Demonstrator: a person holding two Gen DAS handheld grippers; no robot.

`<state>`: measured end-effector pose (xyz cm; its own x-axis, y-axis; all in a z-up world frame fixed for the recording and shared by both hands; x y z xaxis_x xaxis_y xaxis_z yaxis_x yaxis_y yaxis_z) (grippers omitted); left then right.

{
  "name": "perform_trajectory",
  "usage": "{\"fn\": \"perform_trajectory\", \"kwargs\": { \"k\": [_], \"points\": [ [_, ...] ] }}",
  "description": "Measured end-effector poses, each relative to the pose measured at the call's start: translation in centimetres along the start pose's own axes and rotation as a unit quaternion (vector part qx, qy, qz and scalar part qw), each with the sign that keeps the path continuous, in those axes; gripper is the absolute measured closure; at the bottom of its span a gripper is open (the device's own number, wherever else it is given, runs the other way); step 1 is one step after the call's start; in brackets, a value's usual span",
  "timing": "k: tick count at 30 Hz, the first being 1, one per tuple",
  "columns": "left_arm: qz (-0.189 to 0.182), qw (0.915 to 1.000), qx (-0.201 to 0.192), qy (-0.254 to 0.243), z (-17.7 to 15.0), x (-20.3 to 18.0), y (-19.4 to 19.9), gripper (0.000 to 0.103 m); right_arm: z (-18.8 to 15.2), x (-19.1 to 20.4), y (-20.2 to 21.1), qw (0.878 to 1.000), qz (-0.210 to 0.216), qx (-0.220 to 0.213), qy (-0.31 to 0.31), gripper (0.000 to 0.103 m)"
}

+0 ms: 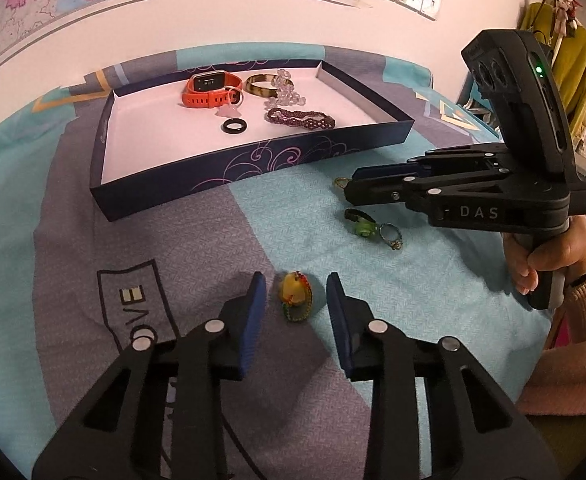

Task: Organize jewelry
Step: 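Grasp the yellow ring with left tool while right tool grasps gold green-stone ring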

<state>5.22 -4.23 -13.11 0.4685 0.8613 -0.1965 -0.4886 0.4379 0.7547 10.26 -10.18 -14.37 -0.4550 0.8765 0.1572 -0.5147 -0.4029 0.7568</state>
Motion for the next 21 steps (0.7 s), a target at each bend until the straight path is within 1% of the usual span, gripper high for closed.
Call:
{"fn": "perform_trajectory", "kwargs": {
  "k": [9, 10, 12, 13, 16, 21],
  "points": [
    [0.004, 1.0, 0.0, -0.001, -0.02, 0.08, 0.0, 0.075, -0.13, -0.23, 0.08, 1.0, -0.006, -0.003, 0.001, 0.087],
    [0.004, 1.0, 0.0, 0.0, -0.05, 0.03, -0.02, 0.076, -0.12, -0.18, 0.04, 1.0, -0.009, -0.004, 0.005, 0.087],
    [0.007, 1.0, -0.001, 0.003, -0.05, 0.18, -0.06, 0.085, -0.1, -0.11, 0.03, 1.0, -0.012, -0.005, 0.01, 0.087],
    [0.007, 1.0, -0.001, 0.006, -0.04, 0.25, -0.07, 0.086, -0.1, -0.14, 0.06, 1.0, -0.012, -0.006, 0.01, 0.088],
    [0.007, 0.9999, -0.001, 0.01, -0.03, 0.35, -0.05, 0.086, -0.05, -0.36, 0.13, 1.0, -0.011, -0.009, 0.003, 0.09],
    [0.008, 0.9999, -0.006, 0.012, 0.14, 0.28, 0.05, 0.086, 0.12, -0.66, 0.55, 1.0, -0.007, -0.015, -0.004, 0.09]
  ]
}}
Point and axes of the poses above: each gripper's, at about its wrist camera, not at the fingertips, and y roughly against the way its jaws point, x to its left, z to its top, the point moved 10 cm from there along -y, roughly the way its jaws point, and after that the axes turned 5 degrees about -z, right-handed, at the moved point
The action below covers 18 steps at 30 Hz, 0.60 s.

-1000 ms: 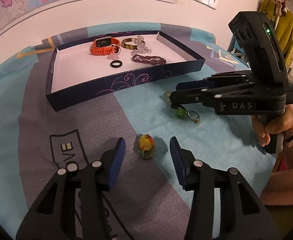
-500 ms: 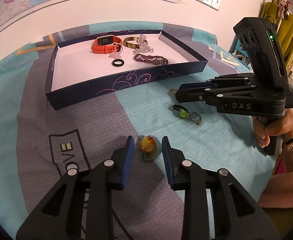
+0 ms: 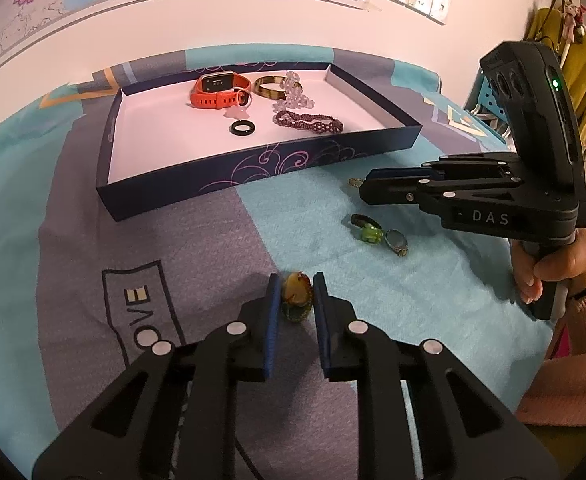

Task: Organize jewelry
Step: 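Grasp the yellow ring with left tool while right tool grasps gold green-stone ring, then carry the yellow ring and gold ring with both tools into the box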

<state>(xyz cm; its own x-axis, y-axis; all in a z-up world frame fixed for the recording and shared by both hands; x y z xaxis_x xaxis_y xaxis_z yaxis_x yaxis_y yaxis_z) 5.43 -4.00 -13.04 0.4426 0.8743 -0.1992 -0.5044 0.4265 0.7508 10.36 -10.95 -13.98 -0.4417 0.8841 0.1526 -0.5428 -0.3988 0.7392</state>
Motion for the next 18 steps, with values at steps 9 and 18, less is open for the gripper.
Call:
{"fn": "perform_trajectory", "kwargs": {
  "k": [9, 18],
  "points": [
    [-0.003, 0.9998, -0.021, 0.004, 1.5, 0.2, 0.8, 0.086, 0.3, -0.2, 0.9, 1.0, 0.004, -0.012, -0.008, 0.09],
    [-0.007, 0.9993, -0.038, 0.002, 3.1, 0.1, 1.2, 0.086, 0.7, -0.3, 2.0, 1.0, 0.012, -0.025, -0.014, 0.09]
  ]
}}
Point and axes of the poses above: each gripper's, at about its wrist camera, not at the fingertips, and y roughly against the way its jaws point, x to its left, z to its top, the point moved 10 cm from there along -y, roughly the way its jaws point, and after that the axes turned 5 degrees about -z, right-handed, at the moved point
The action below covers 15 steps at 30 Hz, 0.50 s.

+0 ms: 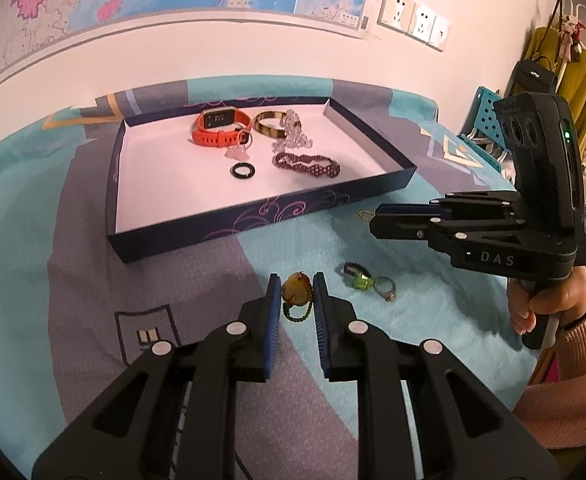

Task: Organize jewelry
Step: 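Carry the yellow ring and gold ring with both tools into the box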

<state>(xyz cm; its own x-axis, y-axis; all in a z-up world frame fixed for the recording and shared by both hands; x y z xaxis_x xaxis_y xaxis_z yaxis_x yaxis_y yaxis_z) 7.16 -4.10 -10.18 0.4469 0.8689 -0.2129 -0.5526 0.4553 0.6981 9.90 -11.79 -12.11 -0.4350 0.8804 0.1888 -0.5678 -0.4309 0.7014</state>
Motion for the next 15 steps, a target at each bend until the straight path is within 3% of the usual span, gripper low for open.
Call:
{"fn": "perform_trajectory", "kwargs": {
  "k": [15],
  "points": [
    [0.001, 0.9997, -0.023, -0.002, 2.7, 0.0, 0.4, 0.086, 1.6, 0.0, 1.2, 1.0, -0.001, -0.023, 0.002, 0.09]
  ]
}}
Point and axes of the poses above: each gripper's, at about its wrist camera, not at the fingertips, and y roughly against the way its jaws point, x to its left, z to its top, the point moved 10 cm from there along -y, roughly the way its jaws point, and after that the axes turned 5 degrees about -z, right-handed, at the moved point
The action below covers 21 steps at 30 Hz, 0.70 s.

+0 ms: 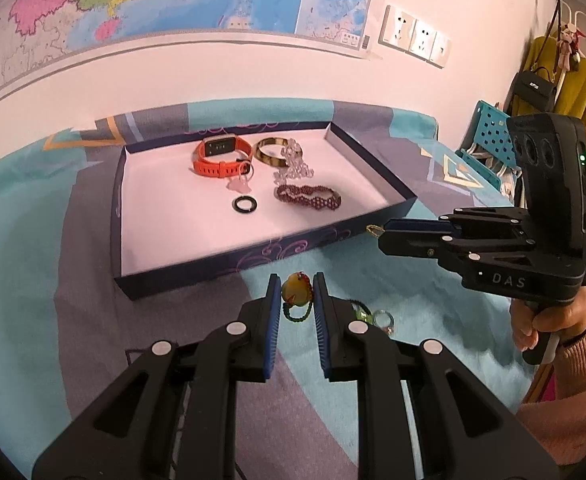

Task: Organize jewelry
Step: 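Carry the yellow ring and gold ring with both tools into the box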

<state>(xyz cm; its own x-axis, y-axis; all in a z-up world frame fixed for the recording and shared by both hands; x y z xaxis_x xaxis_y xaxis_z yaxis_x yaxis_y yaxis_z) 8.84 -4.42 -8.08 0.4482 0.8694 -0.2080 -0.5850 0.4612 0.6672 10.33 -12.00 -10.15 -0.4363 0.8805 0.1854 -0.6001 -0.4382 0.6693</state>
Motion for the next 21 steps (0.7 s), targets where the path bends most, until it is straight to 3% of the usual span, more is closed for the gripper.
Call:
{"fn": "perform_trajectory", "kwargs": {
  "k": [21],
  "points": [
    [0.008, 0.9999, -0.012, 0.002, 3.4, 1.0, -1.5, 0.086, 3.0, -0.7, -0.3, 1.0, -0.003, -0.015, 0.004, 0.09]
  ]
}}
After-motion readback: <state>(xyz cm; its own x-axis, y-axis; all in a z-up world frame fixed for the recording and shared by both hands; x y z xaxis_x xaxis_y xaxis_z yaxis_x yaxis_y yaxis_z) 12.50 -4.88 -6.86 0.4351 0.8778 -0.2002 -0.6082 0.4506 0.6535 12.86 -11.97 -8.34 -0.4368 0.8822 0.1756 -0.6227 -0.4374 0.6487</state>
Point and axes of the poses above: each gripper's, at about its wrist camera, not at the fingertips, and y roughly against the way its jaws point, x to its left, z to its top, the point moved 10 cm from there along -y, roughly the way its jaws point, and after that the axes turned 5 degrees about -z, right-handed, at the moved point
